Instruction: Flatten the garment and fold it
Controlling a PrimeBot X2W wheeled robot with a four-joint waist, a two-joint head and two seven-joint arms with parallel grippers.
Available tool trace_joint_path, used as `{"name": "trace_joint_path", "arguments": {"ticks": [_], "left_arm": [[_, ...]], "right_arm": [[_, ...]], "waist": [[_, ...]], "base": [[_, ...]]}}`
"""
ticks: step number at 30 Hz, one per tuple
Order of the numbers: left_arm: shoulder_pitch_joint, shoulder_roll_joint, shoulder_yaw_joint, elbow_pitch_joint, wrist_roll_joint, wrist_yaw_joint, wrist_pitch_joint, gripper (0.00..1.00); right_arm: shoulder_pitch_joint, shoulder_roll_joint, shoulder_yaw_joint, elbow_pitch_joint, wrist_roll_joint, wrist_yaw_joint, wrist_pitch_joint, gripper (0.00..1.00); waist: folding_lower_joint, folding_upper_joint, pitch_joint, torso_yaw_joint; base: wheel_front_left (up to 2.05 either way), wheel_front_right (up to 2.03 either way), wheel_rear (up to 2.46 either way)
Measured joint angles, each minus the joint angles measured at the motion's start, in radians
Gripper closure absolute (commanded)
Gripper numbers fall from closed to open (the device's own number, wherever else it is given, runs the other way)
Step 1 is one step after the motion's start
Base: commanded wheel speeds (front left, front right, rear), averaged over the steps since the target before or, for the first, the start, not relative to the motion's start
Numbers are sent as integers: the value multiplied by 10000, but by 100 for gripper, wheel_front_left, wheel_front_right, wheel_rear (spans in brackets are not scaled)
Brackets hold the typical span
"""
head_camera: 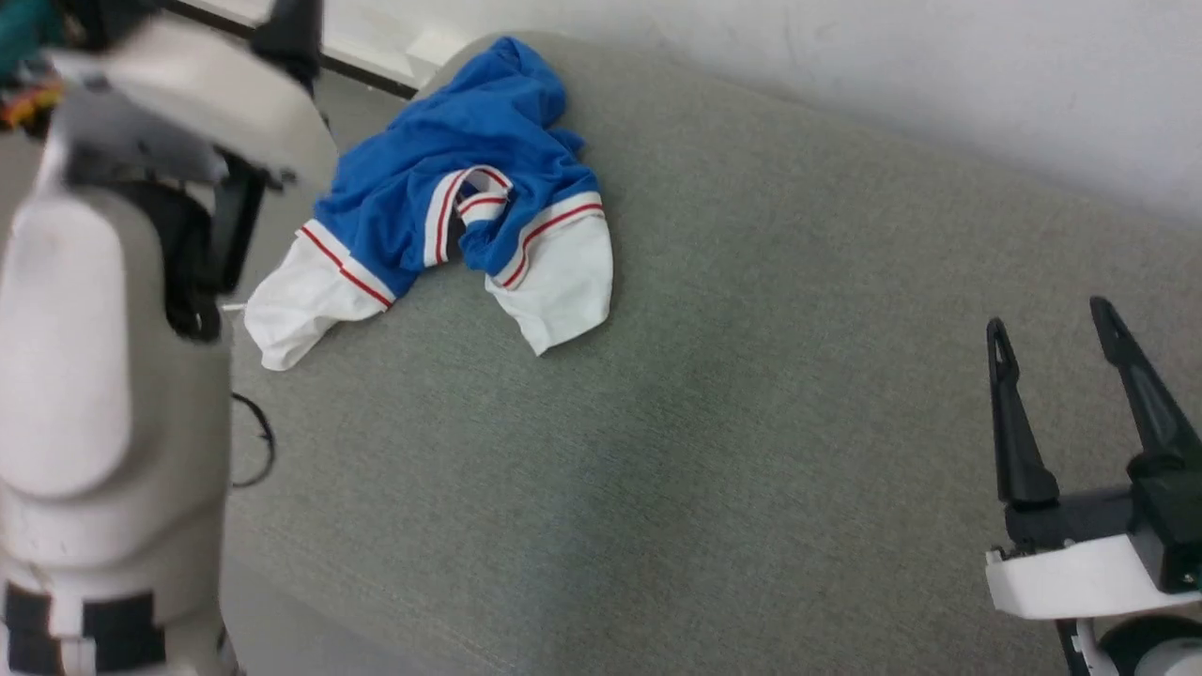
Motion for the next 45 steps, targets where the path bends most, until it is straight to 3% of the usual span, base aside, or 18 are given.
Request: {"name": "trace_joint_path", "arguments": {"ticks": [8,12,17,22,33,37,38,39,45], "left_arm": [[-1897,924,12,2857,-1476,-464,2265,0],[-2076,1373,-161,3499,-2280,-545,3028,0],[-1886,2316,-1570,3731,-3382,-558,3879,0],[-1474,2765,-1216,4474,-4347,-550,4516,0],[-661,2721,-732,4941,-5009,650,5682,0],[-495,2746,-702,4909,-4951,798,5549,0],[-461,2771,-719,4888,-4878,798,5434,55],[-401,2809,-734,4855,-4803,792,5267,100],[-304,2943,-665,4895,-4589,782,4228,100]], "right_arm": [[-489,-107,569,-974,-136,0,673,0],[-664,-336,746,-1517,-138,0,1051,0],[-1091,-673,899,-2247,-221,0,1496,0],[-1396,-934,1003,-2886,-238,0,1956,0],[-1397,-1419,851,-3599,-130,0,2708,0],[-1394,-1530,865,-3743,-98,0,2890,0],[-1394,-1567,855,-3768,-92,0,2913,0],[-1395,-1593,848,-3797,-50,0,2957,0],[-1412,-1643,784,-3829,79,0,3035,0]], "waist": [[0,0,1109,-687],[1,0,1659,-1076],[0,0,2329,-1558],[-1,0,2929,-2050],[-1,0,3832,-2836],[-1,0,3957,-2998],[-2,0,3969,-3029],[-2,0,3974,-3057],[-1,0,3904,-3086]], "base": [[0,0,0],[0,0,0],[0,0,0],[0,0,0],[0,0,0],[0,0,0],[0,0,0],[0,0,0],[0,0,0]]}}
